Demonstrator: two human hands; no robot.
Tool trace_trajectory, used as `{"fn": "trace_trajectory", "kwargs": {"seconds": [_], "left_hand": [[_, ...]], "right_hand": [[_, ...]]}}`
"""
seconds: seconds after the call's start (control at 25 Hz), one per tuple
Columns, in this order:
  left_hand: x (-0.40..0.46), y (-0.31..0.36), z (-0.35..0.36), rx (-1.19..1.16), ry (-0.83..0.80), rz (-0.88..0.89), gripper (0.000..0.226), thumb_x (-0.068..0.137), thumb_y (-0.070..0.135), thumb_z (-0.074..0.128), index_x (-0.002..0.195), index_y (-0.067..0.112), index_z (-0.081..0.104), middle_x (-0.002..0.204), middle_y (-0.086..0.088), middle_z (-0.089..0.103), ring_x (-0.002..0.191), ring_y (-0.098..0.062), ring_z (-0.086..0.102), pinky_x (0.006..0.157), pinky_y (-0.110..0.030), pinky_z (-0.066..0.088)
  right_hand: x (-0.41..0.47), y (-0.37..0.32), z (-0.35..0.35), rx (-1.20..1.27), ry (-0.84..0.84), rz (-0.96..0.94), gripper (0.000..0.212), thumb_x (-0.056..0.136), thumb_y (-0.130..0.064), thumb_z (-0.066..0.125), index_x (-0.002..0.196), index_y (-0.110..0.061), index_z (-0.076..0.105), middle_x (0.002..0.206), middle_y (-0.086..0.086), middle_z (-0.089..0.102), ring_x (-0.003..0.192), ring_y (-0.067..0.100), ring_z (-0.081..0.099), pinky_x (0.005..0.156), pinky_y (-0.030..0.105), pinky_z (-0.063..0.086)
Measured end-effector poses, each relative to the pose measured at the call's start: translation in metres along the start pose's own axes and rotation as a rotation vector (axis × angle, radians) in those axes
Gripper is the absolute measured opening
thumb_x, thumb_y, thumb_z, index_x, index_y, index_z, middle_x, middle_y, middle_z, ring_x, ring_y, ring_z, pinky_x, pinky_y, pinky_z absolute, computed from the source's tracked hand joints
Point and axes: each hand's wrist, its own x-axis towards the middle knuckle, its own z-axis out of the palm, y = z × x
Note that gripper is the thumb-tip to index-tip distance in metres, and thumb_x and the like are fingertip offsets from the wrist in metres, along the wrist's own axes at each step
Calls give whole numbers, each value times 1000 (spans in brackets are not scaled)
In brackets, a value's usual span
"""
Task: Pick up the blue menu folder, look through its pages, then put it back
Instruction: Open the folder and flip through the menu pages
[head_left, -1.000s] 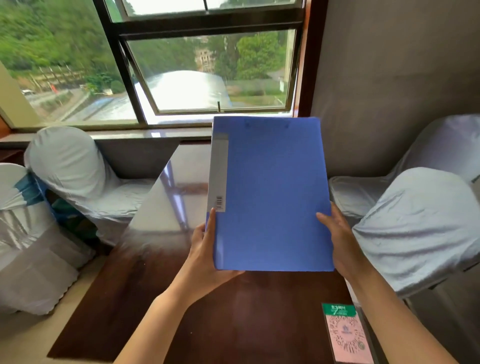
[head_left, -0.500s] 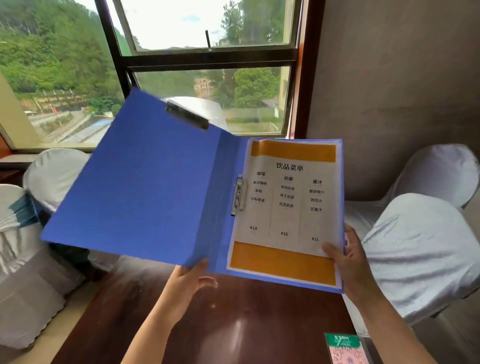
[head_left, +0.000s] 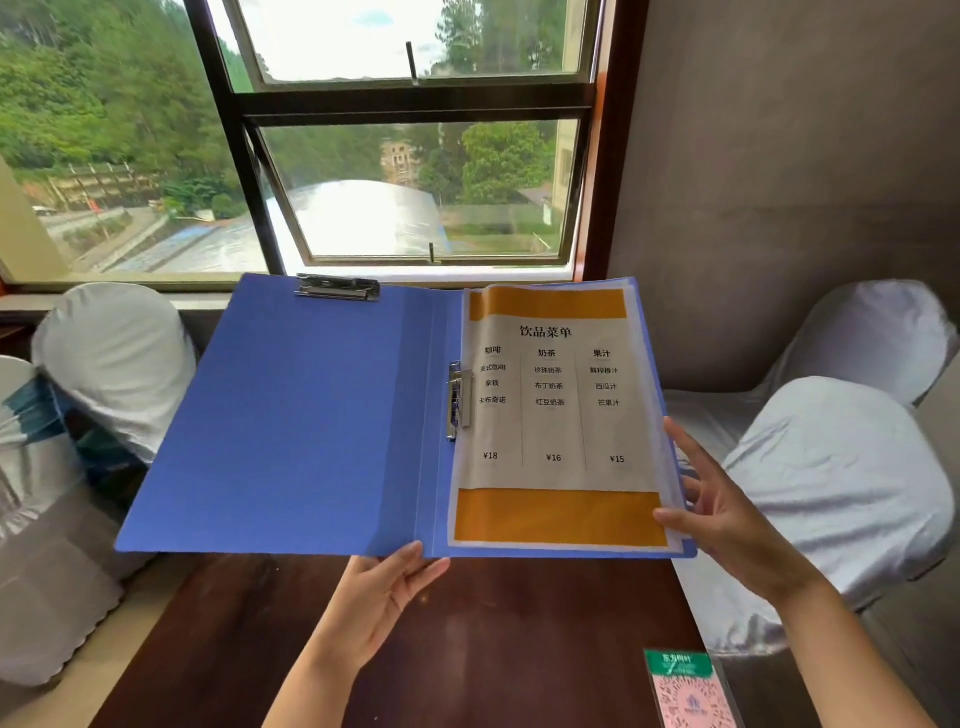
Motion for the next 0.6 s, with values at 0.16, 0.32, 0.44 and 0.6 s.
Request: {"fn": "trace_trajectory", "kwargs": {"seconds": [0.16,0.32,0.44,0.6], "left_hand": [[1,-1,2,-3,2,-24,22,88,-9,46,108,-5,52,86,-18,60,64,-25,72,55,-33,61],[0,-4,4,-17,-4,-54,24,87,-8,48,111,-4,51,96,-20,54,67,-25,72,56,-33,61],[-4,-6,9,-60,-2,-59,24,82,-8,52,106,-4,55,91,-19,58,66,-26,72,54,-33,61],[-6,-9,15,-95,-2,-52,35,70,-5,59,105,-5,55,91,-20,60,66,-27,72,54,-33,61]], "right_hand": [[3,-4,10,-27,113,-39,70,72,-14,66,131,-40,41,134,7,51,115,21,58,81,35,58],[11,-3,21,-257,287,-52,76,70,-26,70,135,-38,33,142,3,39,126,26,44,92,46,52],[22,-2,33,-447,483,-18,99,64,-35,80,141,-38,18,140,7,37,123,30,42,93,52,49],[36,-1,52,-861,667,29,110,57,-61,75,144,-32,13,149,13,18,137,32,17,106,61,23]]}}
